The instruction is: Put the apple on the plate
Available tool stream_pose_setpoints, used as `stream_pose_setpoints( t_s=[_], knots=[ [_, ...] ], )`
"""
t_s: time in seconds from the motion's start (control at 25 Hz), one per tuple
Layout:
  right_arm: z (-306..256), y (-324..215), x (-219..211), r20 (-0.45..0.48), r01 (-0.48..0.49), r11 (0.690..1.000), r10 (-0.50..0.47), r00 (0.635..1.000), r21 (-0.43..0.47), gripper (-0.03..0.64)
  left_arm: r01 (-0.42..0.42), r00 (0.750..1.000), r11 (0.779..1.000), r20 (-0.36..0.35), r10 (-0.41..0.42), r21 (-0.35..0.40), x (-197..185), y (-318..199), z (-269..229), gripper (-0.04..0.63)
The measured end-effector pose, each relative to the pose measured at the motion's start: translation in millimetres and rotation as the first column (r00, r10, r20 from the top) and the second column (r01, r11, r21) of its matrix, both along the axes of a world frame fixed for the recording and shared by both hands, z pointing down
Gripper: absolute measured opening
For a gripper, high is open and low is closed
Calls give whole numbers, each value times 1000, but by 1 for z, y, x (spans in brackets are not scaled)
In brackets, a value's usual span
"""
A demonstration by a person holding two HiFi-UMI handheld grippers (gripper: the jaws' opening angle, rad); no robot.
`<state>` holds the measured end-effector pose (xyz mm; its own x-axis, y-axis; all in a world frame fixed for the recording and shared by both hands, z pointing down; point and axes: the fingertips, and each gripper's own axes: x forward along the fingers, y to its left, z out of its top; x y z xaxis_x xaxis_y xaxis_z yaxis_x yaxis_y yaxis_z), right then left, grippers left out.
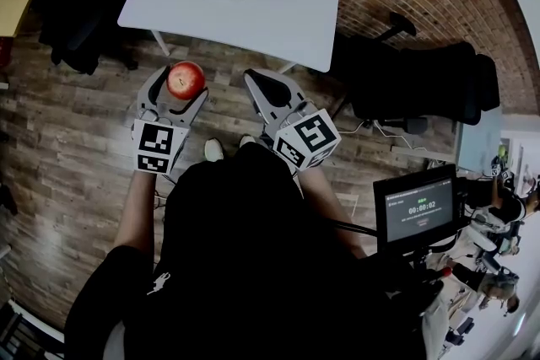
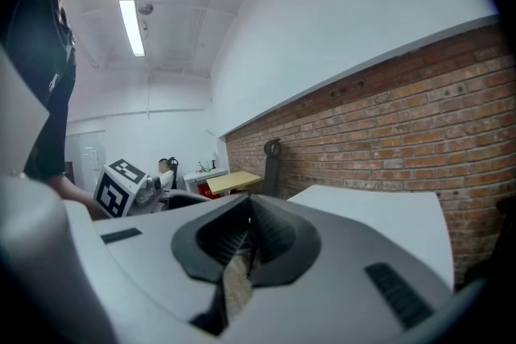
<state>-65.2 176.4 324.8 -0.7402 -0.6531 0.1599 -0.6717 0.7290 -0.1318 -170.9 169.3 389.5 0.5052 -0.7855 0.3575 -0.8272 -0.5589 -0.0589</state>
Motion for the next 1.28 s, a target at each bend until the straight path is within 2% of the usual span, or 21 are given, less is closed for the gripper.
stream_pose_setpoints(
  t_s=[0.8, 1.28],
  knots=[
    [-4, 4, -17, -19, 53, 999, -53, 998, 7, 5, 63, 998, 998, -16, -63, 0, -22, 13, 0, 380],
    [4, -22, 7, 18, 29, 1000, -29, 999, -1, 4, 49, 999, 999, 12, -49, -9, -1, -12, 5, 380]
  ],
)
